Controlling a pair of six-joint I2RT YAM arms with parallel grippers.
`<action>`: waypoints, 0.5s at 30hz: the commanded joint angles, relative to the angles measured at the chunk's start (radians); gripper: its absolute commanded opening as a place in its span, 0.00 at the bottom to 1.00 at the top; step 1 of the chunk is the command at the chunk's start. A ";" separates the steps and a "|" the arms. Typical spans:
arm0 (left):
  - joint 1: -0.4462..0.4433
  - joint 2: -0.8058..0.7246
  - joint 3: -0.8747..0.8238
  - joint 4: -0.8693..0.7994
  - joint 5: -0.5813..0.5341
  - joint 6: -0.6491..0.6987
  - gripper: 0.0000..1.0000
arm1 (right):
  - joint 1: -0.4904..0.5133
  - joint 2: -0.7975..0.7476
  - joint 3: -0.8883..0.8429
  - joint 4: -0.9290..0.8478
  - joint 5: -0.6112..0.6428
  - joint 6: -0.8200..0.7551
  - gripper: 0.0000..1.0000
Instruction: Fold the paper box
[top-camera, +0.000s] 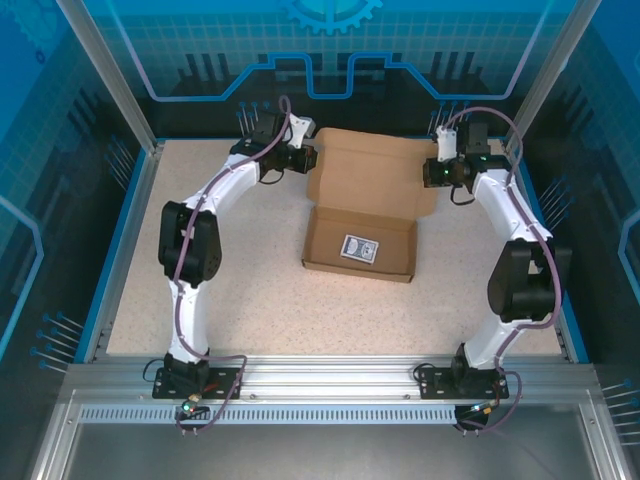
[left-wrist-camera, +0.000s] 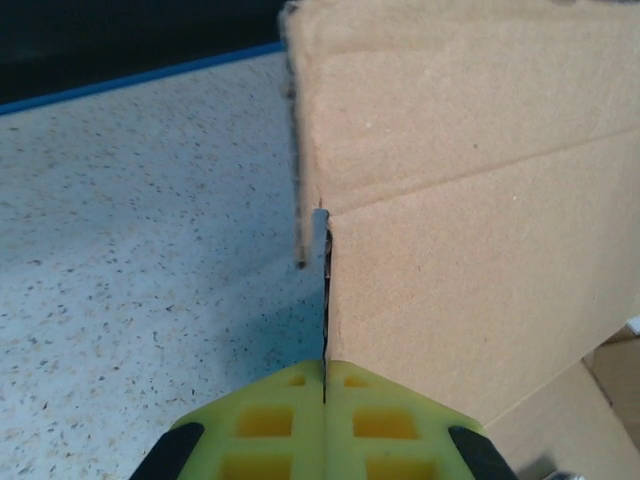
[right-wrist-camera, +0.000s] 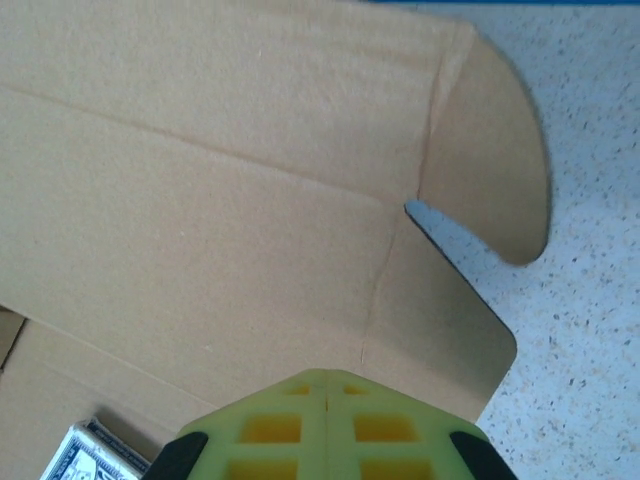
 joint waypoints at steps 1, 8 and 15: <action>-0.017 -0.086 -0.049 0.112 -0.139 -0.084 0.02 | 0.040 -0.019 0.052 0.037 0.103 0.062 0.01; -0.031 -0.095 -0.083 0.162 -0.273 -0.140 0.00 | 0.086 0.029 0.128 0.041 0.182 0.070 0.05; -0.032 -0.074 -0.092 0.155 -0.273 -0.098 0.01 | 0.004 0.059 0.164 -0.064 0.045 -0.082 0.36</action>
